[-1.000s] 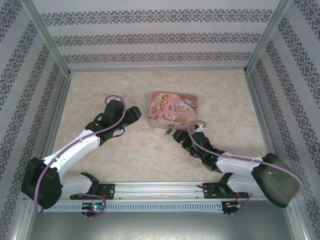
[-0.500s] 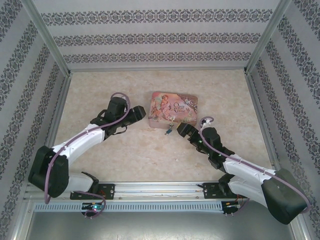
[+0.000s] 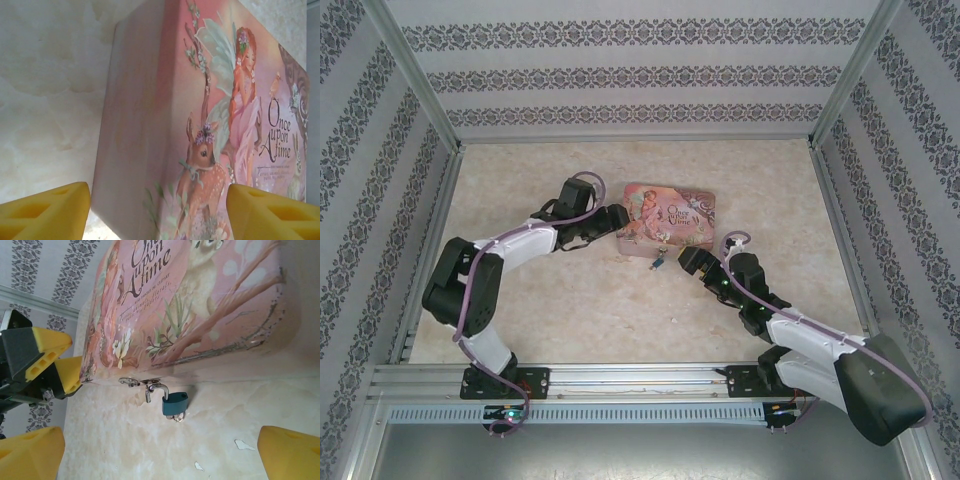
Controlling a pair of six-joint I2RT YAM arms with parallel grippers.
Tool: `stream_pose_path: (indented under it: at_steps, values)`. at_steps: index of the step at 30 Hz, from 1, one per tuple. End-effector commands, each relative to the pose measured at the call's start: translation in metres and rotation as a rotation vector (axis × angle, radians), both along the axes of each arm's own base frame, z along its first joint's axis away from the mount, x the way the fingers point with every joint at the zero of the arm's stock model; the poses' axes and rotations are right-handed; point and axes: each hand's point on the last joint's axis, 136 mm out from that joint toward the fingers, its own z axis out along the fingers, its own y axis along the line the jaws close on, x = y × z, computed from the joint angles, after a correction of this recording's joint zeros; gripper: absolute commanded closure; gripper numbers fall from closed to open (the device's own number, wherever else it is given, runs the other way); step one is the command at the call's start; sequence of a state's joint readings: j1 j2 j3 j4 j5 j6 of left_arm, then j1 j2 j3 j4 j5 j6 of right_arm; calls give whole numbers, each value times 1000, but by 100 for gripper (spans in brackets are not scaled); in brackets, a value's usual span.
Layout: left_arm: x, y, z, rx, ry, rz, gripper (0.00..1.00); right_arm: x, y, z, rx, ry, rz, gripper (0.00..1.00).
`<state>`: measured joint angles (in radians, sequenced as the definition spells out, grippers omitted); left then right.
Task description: Unlock a padlock with a key
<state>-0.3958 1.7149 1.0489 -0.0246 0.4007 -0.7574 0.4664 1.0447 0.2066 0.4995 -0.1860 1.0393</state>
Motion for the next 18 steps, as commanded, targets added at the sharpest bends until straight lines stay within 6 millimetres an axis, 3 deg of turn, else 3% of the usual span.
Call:
stream_pose_path:
  at_steps: [1, 8, 18]
  values:
    - [20, -6, 18, -27, -81, -39, 29, 3, 3, 8, 7, -42, 26, 2]
    - [26, -15, -3, -56, -13, -43, 38, 7, 3, 2, 6, -25, 36, 2]
    - [1, -2, -38, 16, 75, -53, 39, 25, 7, 4, -16, -39, 57, 2]
